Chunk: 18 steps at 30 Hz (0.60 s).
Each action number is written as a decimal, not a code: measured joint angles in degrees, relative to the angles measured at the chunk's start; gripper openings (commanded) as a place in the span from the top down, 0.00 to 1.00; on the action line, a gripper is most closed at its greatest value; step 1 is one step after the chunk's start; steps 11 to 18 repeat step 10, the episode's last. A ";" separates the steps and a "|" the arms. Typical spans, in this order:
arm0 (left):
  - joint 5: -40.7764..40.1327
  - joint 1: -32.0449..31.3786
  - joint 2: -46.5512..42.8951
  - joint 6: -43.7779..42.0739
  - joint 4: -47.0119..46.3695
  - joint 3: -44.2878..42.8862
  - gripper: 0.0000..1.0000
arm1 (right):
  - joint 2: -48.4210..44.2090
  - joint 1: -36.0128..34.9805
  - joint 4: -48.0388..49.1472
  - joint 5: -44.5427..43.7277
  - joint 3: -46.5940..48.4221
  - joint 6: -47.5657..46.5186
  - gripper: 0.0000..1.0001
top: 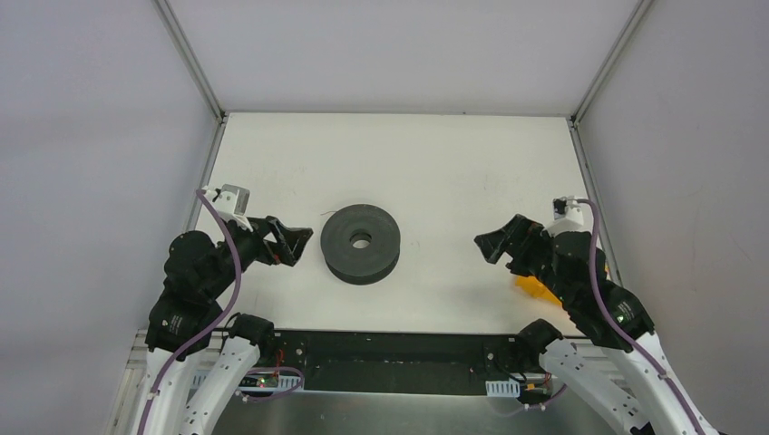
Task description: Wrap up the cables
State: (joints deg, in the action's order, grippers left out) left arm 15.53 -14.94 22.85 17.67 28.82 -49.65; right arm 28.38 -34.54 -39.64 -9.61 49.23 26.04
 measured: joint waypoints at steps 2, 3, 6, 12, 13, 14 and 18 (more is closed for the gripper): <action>0.00 0.00 0.00 0.46 0.79 0.02 0.01 | -1.18 0.00 -0.87 -0.11 -0.31 0.48 0.01; 0.00 0.00 0.00 0.76 1.01 0.00 0.01 | -1.68 0.00 -1.09 -0.17 -0.31 0.61 0.01; 0.00 0.00 0.00 1.29 1.22 0.00 0.01 | -2.91 0.00 -1.20 -0.35 -0.31 0.98 0.01; 0.04 0.00 0.02 1.86 1.29 0.00 0.01 | -3.72 0.00 -1.33 -0.48 -0.31 1.14 0.01; 0.04 0.00 0.02 1.86 1.29 0.00 0.01 | -3.72 0.00 -1.33 -0.48 -0.31 1.14 0.01; 0.04 0.00 0.02 1.86 1.29 0.00 0.01 | -3.72 0.00 -1.33 -0.48 -0.31 1.14 0.01; 0.04 0.00 0.02 1.86 1.29 0.00 0.01 | -3.72 0.00 -1.33 -0.48 -0.31 1.14 0.01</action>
